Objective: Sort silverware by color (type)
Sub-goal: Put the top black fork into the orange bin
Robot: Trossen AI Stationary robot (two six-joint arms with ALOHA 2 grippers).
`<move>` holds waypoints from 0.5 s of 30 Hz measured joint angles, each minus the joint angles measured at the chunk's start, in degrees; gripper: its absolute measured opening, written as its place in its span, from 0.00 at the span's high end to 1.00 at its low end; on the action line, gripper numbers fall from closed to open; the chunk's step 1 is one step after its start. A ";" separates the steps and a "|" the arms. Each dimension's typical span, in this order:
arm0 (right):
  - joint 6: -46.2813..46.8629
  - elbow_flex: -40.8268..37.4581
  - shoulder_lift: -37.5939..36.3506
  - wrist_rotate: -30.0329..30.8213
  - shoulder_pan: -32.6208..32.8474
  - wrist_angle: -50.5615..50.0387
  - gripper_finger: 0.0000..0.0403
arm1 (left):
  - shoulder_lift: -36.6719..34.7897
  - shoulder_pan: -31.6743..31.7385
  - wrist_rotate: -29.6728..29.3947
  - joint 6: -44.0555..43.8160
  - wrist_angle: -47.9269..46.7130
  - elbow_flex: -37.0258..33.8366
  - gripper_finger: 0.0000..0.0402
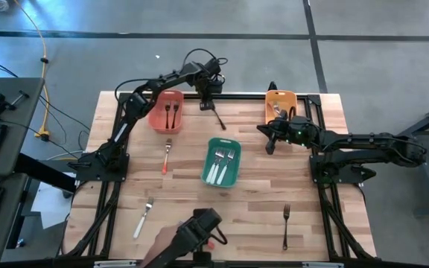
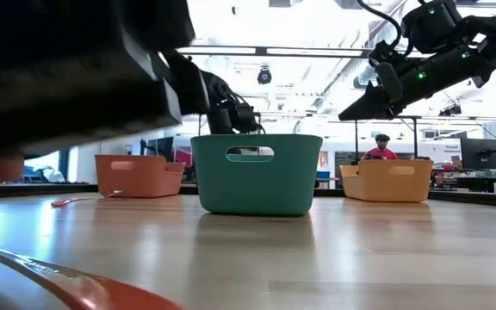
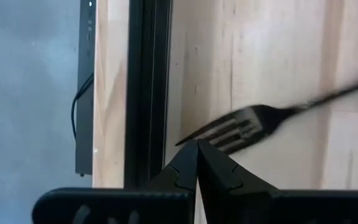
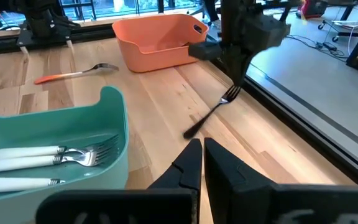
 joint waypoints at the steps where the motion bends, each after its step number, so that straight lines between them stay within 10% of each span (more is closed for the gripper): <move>1: 0.00 0.00 0.00 0.00 0.00 -0.19 1.00 | -0.32 0.00 0.01 -0.03 -0.43 0.00 1.00; 15: -1.14 0.02 -0.02 -0.03 0.00 -1.96 1.00 | -2.49 -3.57 4.53 10.40 -2.18 -0.07 0.95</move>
